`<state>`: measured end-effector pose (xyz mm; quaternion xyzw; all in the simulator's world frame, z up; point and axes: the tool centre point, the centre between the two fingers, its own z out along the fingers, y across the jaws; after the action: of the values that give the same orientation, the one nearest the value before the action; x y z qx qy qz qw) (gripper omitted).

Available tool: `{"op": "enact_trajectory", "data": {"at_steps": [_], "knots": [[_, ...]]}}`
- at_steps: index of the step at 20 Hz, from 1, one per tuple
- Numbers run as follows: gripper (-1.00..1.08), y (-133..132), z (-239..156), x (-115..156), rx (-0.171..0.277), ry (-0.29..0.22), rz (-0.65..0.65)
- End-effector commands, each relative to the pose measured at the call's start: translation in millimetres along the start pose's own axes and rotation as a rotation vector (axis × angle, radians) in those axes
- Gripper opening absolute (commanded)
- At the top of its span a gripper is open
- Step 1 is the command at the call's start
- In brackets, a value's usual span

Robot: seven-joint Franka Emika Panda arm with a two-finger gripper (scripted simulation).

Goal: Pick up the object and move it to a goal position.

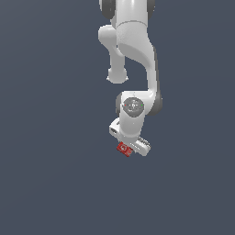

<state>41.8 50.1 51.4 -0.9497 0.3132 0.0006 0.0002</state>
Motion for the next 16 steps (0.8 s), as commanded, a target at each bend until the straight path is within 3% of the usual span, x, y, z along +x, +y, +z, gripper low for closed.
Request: {"op": "enact_trajectory", "data": {"at_steps": [1,16], "knots": [[-1.0,12,-15,1,0.001,0.001,0.001],[-1.0,115,-149,10,0.003,-0.001,0.002]]}}
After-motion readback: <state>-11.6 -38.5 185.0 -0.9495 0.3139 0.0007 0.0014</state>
